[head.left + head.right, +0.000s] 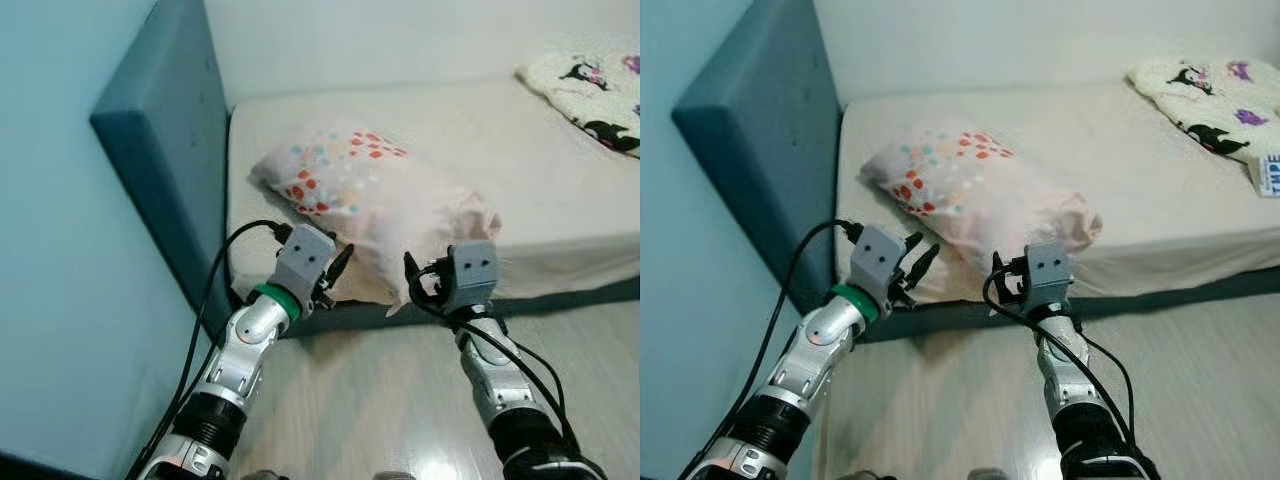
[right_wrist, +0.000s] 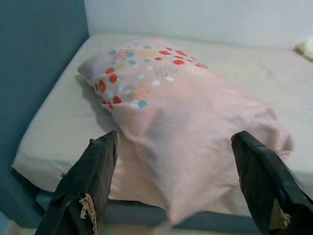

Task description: Clean up the room

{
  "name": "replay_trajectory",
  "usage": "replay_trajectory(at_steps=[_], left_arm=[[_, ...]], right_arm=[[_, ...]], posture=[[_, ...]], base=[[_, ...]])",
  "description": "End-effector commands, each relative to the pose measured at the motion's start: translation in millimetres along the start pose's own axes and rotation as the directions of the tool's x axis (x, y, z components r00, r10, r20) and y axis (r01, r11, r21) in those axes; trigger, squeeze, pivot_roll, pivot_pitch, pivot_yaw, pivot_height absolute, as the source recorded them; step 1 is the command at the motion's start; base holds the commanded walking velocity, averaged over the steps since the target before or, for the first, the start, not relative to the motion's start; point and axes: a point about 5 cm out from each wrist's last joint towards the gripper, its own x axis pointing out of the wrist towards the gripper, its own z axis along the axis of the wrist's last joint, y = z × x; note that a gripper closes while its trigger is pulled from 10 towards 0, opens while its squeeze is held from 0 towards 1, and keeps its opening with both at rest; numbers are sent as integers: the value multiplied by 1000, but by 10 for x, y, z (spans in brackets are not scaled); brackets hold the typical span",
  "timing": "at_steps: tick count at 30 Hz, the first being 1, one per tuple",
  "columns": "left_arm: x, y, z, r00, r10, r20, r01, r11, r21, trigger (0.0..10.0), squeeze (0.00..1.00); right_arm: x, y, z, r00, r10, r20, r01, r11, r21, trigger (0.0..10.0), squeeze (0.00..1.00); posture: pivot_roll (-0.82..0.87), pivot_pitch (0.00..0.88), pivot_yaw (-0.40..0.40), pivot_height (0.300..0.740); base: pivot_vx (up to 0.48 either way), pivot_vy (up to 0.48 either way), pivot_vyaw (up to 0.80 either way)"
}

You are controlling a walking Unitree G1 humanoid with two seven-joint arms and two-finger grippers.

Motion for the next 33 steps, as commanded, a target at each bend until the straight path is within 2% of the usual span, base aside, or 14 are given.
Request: replay_trajectory(at_steps=[1, 17, 33], left_arm=[[14, -60, -19, 1000, -12, -6, 12, 1000, -15, 10000, 0], [18, -56, -21, 1000, -7, -7, 7, 1000, -13, 10000, 0], [-114, -2, -154, 998, 2, -63, -1, 1000, 18, 10000, 0]], right_arm=[[-41, -50, -57, 1000, -14, -24, 14, 1000, -3, 10000, 0], [-35, -65, -46, 1000, -11, -21, 11, 1000, -12, 10000, 0], [-43, -34, -60, 1000, 5, -25, -5, 1000, -7, 10000, 0]], posture=[[-75, 0, 64, 740], [-73, 0, 60, 740], [-73, 0, 64, 740]], base=[[480, 0, 0], [449, 0, 0], [0, 0, 0]])
